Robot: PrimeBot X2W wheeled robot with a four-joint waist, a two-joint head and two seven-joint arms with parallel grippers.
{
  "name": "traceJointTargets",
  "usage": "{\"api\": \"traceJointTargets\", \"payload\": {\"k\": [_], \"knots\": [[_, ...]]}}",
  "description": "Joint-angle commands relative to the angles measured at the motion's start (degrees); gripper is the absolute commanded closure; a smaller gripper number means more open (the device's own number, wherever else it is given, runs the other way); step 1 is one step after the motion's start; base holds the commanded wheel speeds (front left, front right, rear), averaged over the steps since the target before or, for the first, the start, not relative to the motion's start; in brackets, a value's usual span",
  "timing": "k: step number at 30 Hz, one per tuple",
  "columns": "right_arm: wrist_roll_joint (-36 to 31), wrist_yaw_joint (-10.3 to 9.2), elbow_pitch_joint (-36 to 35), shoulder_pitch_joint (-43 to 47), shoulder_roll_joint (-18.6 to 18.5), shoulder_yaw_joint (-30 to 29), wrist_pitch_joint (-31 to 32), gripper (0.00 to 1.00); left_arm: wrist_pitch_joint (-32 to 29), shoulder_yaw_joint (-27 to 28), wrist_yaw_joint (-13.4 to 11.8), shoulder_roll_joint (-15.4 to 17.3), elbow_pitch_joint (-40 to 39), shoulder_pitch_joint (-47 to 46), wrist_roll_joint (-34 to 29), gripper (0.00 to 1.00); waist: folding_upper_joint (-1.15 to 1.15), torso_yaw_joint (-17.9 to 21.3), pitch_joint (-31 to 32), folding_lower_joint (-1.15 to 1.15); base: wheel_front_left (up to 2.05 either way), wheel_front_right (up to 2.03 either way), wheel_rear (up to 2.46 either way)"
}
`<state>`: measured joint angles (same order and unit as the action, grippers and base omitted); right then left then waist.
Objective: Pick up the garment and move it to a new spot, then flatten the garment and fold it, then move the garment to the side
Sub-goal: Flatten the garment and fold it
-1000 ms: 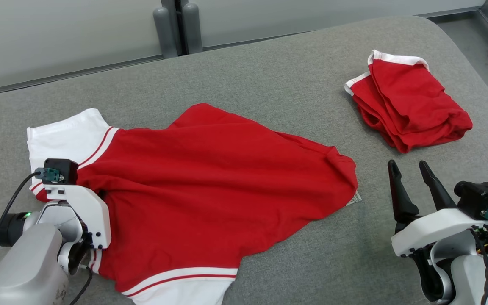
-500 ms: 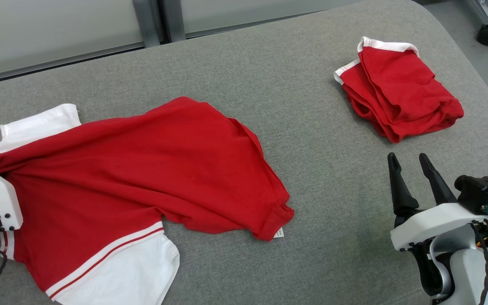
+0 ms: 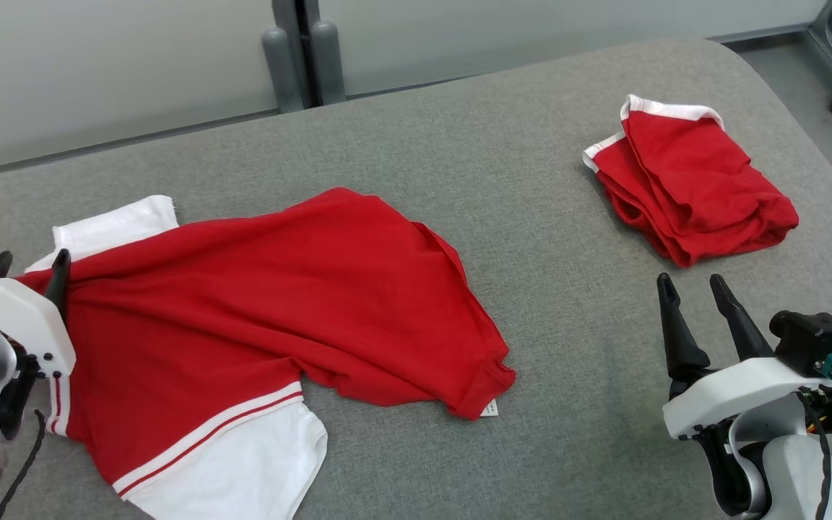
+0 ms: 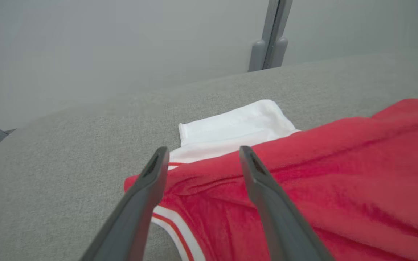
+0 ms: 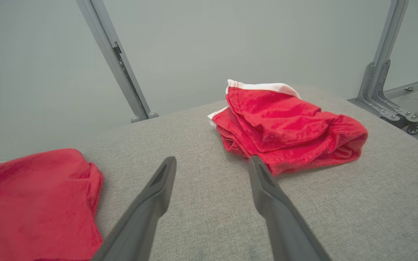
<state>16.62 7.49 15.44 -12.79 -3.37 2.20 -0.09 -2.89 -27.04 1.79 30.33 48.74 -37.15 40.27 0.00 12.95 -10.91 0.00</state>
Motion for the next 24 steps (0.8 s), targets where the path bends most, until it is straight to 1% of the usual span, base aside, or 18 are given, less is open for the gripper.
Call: {"api": "traceJointTargets", "payload": {"k": [1,5,8,14,17,19,22,24], "knots": [[0.4,-0.01,0.0,0.9,-0.4,0.0,-0.6,0.0,1.9,0.2,-0.7,0.1,-1.5,1.4,-0.5,0.0,0.0,-1.9,2.0,0.0,0.0,0.0,0.0],[0.6,0.0,0.1,2.1,-0.8,0.4,-1.0,0.0,6.8,1.1,-3.0,-0.2,-8.7,5.3,-0.4,0.0,0.0,-4.1,4.7,0.0,0.0,0.0,0.0],[0.9,0.0,-0.1,3.3,-1.3,0.9,-1.3,0.0,9.7,2.1,-5.4,-0.1,-15.4,9.7,0.1,0.0,0.0,-5.6,6.4,0.0,0.0,0.0,0.0],[1.6,0.0,-1.0,5.5,-2.4,1.4,-1.9,0.0,13.8,4.4,-11.8,-0.2,-30.7,21.4,1.3,0.0,0.0,-7.3,8.5,0.0,0.0,0.0,0.0],[2.2,-0.01,-1.1,6.3,-2.5,1.2,-2.3,0.0,14.6,5.1,-15.5,-1.2,-37.8,27.3,1.8,0.0,0.0,-7.9,8.7,0.0,0.0,0.0,0.0],[2.6,0.0,-1.2,6.7,-2.3,1.2,-2.5,0.0,14.5,5.1,-17.3,-1.7,-41.7,30.2,2.1,0.0,0.0,-8.5,8.7,0.0,0.0,0.0,0.0],[2.8,-0.01,-1.2,6.8,-2.6,1.4,-2.5,0.0,13.4,4.3,-18.8,-2.2,-45.6,32.6,2.4,0.0,0.0,-9.3,8.6,0.0,0.0,0.0,0.0],[2.8,0.0,-1.2,6.5,-2.8,1.7,-2.1,0.0,12.9,3.9,-19.1,-2.1,-46.9,33.3,2.2,0.0,0.0,-9.8,8.6,0.0,0.0,0.0,0.0]]}}
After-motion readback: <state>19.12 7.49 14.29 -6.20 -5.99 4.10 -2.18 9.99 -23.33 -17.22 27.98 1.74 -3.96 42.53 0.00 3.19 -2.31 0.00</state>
